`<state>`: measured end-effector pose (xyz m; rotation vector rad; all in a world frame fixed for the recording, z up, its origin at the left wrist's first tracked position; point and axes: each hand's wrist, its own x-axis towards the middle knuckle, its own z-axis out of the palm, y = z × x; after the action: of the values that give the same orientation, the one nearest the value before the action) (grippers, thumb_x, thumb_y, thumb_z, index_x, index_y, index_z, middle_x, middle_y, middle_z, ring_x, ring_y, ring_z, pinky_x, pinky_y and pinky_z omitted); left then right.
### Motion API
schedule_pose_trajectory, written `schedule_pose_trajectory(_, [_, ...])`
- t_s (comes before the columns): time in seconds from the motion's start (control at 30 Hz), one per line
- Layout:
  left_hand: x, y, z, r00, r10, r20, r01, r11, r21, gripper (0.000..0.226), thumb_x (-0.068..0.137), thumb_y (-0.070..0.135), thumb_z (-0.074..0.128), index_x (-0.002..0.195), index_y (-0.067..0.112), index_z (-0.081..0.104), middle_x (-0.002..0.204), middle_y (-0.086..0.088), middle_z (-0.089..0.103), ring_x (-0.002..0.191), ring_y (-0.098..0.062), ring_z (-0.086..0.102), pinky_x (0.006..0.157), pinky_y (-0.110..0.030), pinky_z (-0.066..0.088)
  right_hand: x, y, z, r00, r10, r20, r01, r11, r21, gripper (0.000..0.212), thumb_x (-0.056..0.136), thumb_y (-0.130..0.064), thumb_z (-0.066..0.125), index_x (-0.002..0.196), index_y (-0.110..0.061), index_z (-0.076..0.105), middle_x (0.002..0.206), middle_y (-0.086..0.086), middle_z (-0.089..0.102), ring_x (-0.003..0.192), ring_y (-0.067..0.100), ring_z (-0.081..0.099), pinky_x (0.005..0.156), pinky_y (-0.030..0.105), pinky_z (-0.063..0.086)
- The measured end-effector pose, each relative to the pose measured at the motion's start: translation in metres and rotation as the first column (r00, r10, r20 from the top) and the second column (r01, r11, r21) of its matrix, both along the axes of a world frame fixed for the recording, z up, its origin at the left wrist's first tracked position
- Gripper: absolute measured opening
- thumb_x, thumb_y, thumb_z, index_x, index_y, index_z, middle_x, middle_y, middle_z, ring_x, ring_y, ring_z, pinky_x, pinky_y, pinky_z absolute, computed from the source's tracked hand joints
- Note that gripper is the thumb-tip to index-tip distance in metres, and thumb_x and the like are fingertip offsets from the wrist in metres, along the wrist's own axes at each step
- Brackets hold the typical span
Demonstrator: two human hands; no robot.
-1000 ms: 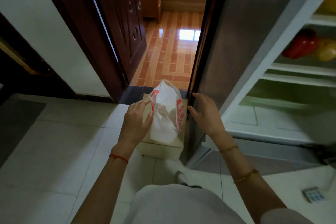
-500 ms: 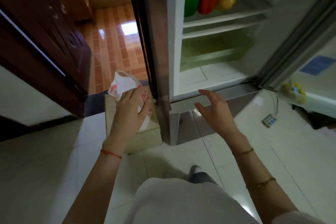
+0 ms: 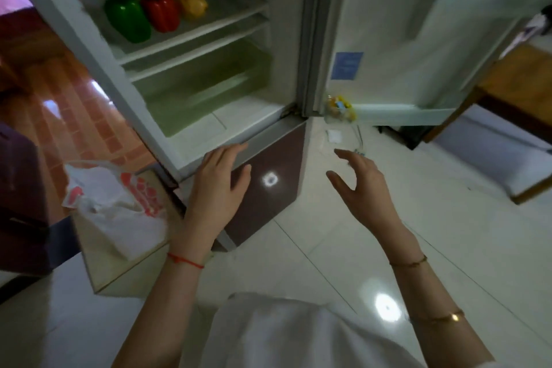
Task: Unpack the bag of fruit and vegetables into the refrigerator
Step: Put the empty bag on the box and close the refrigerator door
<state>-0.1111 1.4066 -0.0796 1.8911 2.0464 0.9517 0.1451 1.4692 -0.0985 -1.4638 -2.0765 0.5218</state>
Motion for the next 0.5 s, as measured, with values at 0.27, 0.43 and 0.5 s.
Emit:
schedule_pose_trajectory(0.27, [0.150,0.041,0.011,0.990,-0.134,0.047,0.132,0.991,0.031,0.039,0.096,0.023,0.055,0.135,0.018,0.053,0.133,0.002,0.057,0.127,-0.013,0.046,0.108,-0.032,0.039,0.153,0.007,0.015,0.988,-0.155,0.023,0.154,0.987,0.034,0.044,0.093,-0.032,0.062,0.131,-0.012,0.056,0.128,0.003,0.062,0.121,0.021,0.054,0.098,0.016,0.030])
schedule_pose_trajectory(0.43, [0.220,0.069,0.023,0.981,-0.193,0.036,0.191,0.981,0.038,0.042,0.095,0.023,0.055,0.136,0.018,0.053,0.135,0.000,0.056,0.129,-0.017,0.044,0.109,-0.029,0.035,0.221,0.023,0.023,0.977,-0.213,0.017,0.212,0.976,0.041,0.044,0.094,-0.034,0.061,0.132,-0.014,0.054,0.132,0.000,0.060,0.125,0.018,0.052,0.102,0.018,0.031])
schedule_pose_trajectory(0.5, [0.244,0.082,0.031,0.976,-0.218,0.027,0.217,0.975,0.048,0.041,0.095,0.021,0.055,0.136,0.017,0.052,0.136,0.000,0.055,0.130,-0.015,0.043,0.110,-0.026,0.032,0.243,0.033,0.026,0.972,-0.235,0.001,0.235,0.971,0.041,0.044,0.094,-0.034,0.061,0.133,-0.014,0.054,0.133,0.000,0.059,0.126,0.017,0.051,0.103,0.020,0.031])
